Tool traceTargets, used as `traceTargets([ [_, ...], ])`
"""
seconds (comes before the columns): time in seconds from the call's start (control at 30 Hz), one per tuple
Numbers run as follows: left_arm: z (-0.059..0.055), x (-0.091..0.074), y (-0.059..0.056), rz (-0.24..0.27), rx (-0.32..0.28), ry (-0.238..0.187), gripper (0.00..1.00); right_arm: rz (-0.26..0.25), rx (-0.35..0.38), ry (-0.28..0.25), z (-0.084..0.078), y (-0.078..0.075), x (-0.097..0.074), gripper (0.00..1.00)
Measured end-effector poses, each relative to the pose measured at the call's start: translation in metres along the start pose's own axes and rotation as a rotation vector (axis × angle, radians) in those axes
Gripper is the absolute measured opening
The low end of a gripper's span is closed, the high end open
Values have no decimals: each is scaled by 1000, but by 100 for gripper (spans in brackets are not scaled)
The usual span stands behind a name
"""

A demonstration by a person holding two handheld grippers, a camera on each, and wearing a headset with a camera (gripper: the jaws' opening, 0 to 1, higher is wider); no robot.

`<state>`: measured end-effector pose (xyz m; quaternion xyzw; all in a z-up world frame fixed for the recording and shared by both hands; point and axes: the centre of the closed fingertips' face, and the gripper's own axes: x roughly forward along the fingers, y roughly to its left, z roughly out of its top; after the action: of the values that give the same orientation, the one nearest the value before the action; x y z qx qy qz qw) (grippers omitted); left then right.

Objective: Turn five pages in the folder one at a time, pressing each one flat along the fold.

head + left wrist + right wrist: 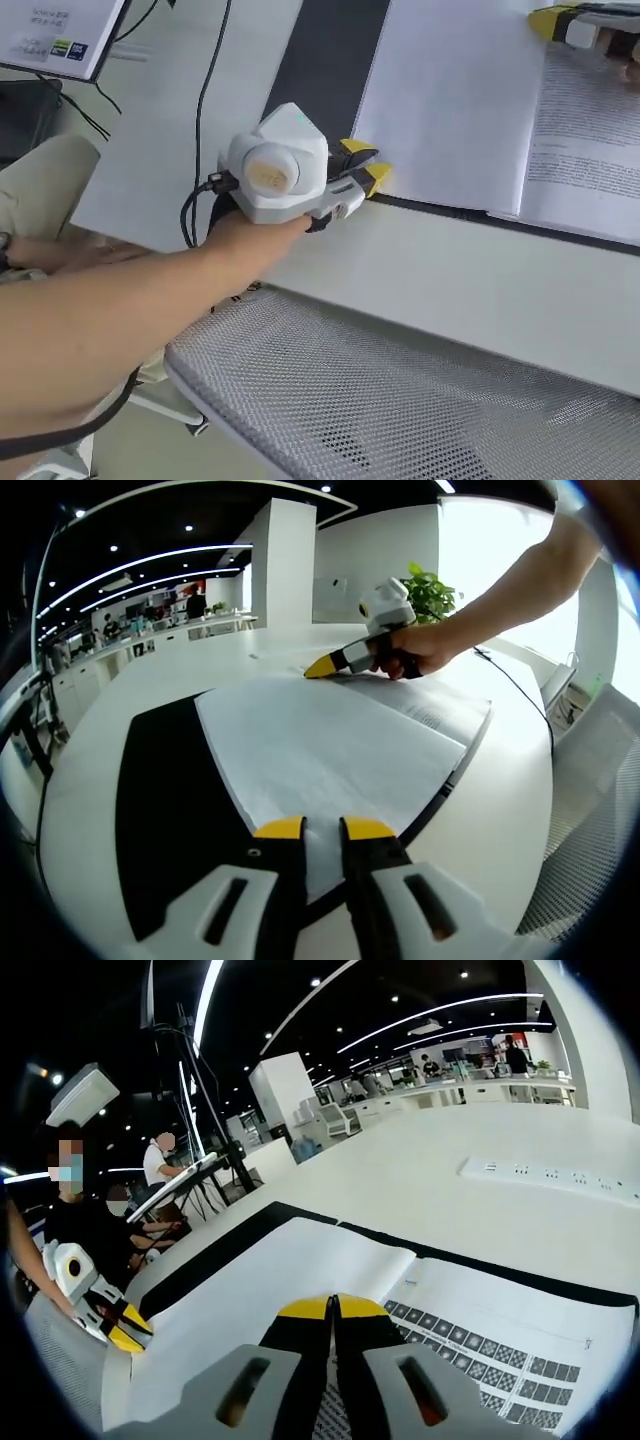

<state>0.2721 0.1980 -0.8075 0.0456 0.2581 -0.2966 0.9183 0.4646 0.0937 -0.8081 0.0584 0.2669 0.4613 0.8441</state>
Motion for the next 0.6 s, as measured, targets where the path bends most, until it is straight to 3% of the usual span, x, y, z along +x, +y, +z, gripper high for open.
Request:
traceTargets([
  [0.6,0,-1,-2,-4,13,-2,12,58,-9,-16,-23,38,-26,0],
])
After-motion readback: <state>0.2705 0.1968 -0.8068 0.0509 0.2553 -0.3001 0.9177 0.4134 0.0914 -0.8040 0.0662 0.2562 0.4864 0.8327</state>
